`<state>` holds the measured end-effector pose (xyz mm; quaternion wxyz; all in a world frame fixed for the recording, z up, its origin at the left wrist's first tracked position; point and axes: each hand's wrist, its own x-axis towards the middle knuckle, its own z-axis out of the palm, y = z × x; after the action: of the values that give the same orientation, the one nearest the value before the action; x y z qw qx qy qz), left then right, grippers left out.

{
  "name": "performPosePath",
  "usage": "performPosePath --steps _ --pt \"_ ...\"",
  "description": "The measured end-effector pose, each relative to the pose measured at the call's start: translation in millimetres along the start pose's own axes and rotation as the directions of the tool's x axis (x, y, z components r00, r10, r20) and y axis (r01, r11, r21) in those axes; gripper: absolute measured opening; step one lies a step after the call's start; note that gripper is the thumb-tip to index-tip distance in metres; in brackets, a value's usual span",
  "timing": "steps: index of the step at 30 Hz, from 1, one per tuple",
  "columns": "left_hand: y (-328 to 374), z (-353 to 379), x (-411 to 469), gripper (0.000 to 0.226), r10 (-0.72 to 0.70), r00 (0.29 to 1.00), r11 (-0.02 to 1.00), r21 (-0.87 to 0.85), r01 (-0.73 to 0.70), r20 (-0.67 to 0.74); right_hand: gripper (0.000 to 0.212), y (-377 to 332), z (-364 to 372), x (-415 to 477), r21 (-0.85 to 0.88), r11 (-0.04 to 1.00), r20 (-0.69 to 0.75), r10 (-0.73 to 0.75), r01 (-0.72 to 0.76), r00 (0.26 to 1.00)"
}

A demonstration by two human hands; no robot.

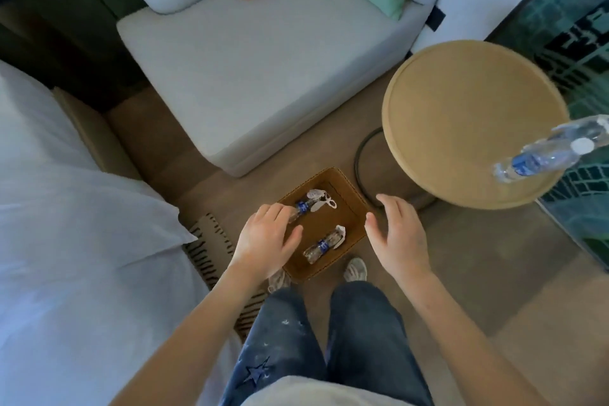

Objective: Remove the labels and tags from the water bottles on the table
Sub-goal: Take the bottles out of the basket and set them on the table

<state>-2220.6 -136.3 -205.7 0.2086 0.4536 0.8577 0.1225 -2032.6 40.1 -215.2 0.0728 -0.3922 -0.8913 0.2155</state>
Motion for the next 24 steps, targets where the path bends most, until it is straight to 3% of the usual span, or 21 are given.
performPosePath --steps 8,17,24 --pt "-47.6 70.2 29.5 0.049 0.045 0.996 0.999 -0.027 -0.043 0.076 0.041 8.2 100.2 -19.8 0.039 0.975 0.039 0.218 -0.219 0.975" --pt "-111.9 273.2 106.1 0.055 -0.074 0.996 0.992 -0.098 0.079 0.049 0.051 108.1 294.7 -13.0 0.066 0.944 0.114 0.316 -0.325 0.942" --pt "-170.3 417.8 171.4 0.056 -0.083 0.996 0.994 -0.074 0.082 -0.010 0.060 170.0 443.0 4.6 0.150 0.908 0.132 0.375 -0.392 0.918"
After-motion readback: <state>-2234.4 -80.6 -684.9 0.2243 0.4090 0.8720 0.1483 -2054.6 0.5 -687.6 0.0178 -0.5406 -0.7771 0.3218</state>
